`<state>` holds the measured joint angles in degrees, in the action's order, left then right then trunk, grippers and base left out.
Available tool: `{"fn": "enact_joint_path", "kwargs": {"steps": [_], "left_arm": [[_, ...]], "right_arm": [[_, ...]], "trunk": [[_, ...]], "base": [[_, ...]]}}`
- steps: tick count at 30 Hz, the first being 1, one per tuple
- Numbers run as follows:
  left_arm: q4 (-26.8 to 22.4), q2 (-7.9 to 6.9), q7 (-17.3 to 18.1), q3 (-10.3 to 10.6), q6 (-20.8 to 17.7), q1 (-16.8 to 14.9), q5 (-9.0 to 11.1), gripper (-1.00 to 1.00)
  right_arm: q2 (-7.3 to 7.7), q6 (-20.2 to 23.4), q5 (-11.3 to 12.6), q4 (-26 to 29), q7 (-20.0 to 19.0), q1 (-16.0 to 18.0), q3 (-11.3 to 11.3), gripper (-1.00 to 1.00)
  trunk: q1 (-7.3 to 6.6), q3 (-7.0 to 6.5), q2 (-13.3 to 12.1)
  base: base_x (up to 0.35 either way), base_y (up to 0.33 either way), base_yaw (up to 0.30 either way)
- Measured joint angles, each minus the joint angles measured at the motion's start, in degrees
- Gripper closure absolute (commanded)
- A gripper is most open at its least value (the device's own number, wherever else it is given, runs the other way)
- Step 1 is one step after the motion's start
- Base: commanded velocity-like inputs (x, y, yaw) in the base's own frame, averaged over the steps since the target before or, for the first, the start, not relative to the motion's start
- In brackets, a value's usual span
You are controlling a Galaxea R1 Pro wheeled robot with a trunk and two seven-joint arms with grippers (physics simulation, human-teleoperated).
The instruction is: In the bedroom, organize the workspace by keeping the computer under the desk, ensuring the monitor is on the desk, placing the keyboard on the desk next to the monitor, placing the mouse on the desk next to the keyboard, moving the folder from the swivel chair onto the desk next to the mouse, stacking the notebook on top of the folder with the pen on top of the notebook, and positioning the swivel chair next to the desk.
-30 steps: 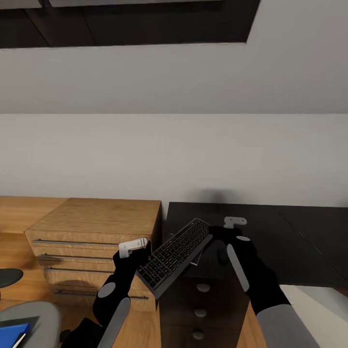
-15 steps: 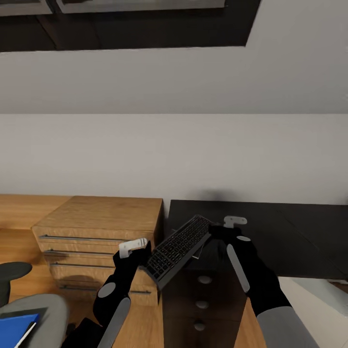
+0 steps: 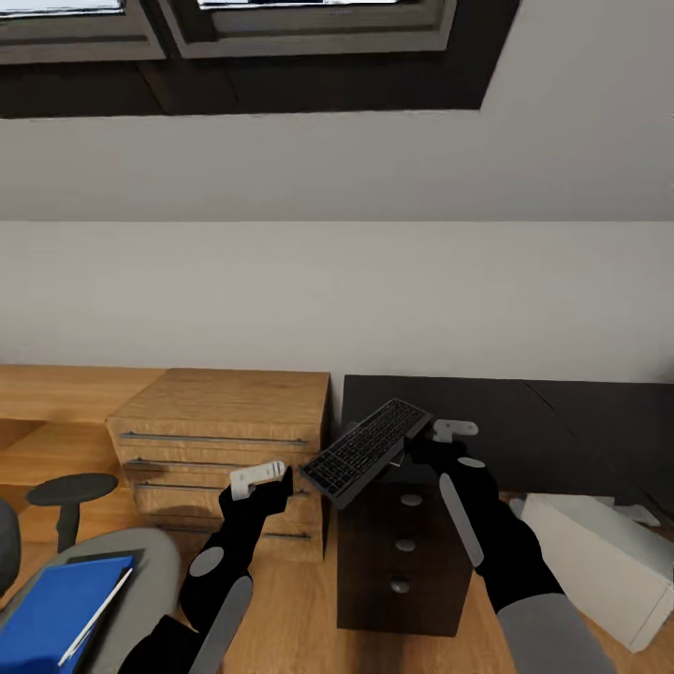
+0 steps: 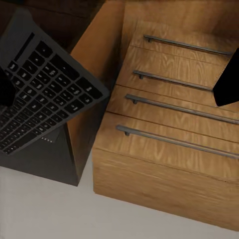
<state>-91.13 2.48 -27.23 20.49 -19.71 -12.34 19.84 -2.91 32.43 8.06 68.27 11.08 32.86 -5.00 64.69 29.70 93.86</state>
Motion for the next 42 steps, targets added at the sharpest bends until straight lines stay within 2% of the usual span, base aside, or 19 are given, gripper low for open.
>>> {"fn": "enact_joint_path", "kwargs": {"steps": [13,26,30,37,39,42], "left_arm": [[-0.01,0.00,0.01,0.00,0.00,0.00,0.00,-1.00],[-0.01,0.00,0.01,0.00,0.01,0.00,0.00,-1.00],[0.00,0.00,0.00,0.00,0.01,0.00,0.00,-1.00],[-0.03,0.01,0.00,-0.08,0.01,0.00,0.00,-1.00],[-0.05,0.04,0.03,-0.12,0.01,0.00,0.00,-1.00],[-0.13,0.07,0.07,-0.13,0.01,0.00,0.00,-1.00]], "right_arm": [[-0.08,-0.01,0.03,-0.25,-0.07,-0.03,-0.06,-1.00],[-0.16,-0.02,0.11,-0.30,-0.09,-0.11,-0.11,-1.00],[-0.18,-0.03,1.05,-0.30,-0.10,-0.12,-0.16,-1.00],[-0.11,-0.05,4.03,-0.32,-0.10,-0.12,-0.07,-1.00],[-0.07,-0.06,5.33,-0.35,-0.10,-0.12,-0.02,-1.00],[0.08,-0.02,8.73,-0.39,-0.10,-0.12,0.10,-1.00]], "trunk": [[-0.01,0.00,0.00],[-0.03,0.00,0.00],[-0.03,0.00,0.00],[-0.03,0.00,0.00],[-0.03,0.00,0.00],[-0.03,0.00,0.00]], "base": [[-0.283,0.178,0.000],[-0.051,0.032,0.000],[-0.002,0.002,0.000],[0.000,0.000,0.000],[0.000,0.000,0.000],[0.000,0.000,0.000]]}}
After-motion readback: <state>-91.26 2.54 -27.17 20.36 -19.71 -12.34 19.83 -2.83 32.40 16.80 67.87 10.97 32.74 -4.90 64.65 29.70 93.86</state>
